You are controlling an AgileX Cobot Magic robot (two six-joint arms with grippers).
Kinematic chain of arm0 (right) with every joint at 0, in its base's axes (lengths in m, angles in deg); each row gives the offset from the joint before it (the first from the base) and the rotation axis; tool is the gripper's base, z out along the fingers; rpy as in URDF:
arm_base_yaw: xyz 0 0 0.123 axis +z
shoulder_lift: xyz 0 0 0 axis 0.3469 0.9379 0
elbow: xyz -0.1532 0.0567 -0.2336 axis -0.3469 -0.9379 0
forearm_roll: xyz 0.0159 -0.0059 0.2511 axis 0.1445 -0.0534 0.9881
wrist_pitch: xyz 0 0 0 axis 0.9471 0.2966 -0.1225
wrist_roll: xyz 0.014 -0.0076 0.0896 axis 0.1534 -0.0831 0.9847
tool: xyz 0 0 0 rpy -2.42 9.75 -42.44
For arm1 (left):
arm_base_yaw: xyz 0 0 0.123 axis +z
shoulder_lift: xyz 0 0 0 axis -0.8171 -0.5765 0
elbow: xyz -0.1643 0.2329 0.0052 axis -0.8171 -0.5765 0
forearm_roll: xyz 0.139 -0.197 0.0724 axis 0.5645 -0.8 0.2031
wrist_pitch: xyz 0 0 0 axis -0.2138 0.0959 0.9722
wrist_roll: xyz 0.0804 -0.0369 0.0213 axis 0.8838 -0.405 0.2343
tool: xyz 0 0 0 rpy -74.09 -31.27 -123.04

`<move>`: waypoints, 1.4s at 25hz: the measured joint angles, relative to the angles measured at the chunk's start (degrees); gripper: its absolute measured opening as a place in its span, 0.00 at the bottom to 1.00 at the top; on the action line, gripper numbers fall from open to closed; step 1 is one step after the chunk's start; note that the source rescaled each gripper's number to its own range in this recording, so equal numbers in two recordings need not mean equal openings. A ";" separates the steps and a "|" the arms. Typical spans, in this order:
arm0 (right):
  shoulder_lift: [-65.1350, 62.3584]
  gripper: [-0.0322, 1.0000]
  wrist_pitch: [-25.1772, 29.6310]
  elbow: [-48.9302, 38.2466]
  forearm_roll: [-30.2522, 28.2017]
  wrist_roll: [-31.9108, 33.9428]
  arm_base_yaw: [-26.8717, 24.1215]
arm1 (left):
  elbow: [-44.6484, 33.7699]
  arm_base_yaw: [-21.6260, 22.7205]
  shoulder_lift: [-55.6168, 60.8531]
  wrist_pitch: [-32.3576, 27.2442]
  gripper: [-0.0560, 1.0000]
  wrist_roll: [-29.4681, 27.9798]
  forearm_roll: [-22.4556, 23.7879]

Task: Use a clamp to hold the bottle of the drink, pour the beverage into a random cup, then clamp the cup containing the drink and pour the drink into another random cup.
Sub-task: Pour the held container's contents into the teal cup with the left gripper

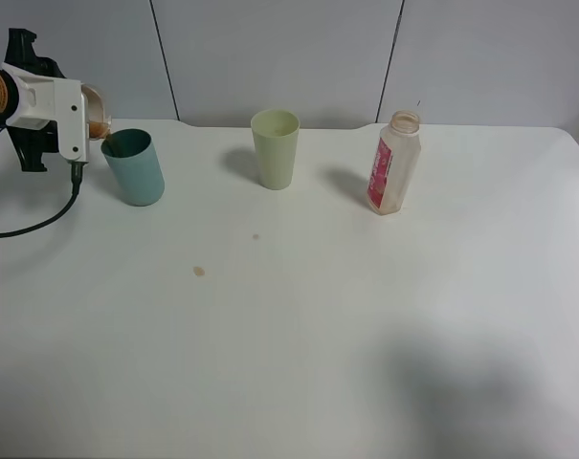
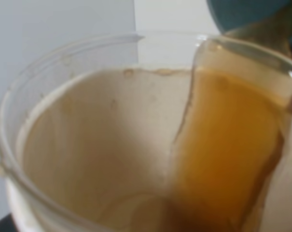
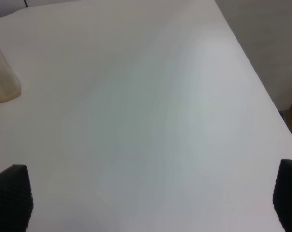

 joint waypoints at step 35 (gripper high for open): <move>0.00 1.00 0.00 0.00 0.00 0.00 0.00 | 2.10 -3.38 0.24 -5.21 0.05 2.46 4.32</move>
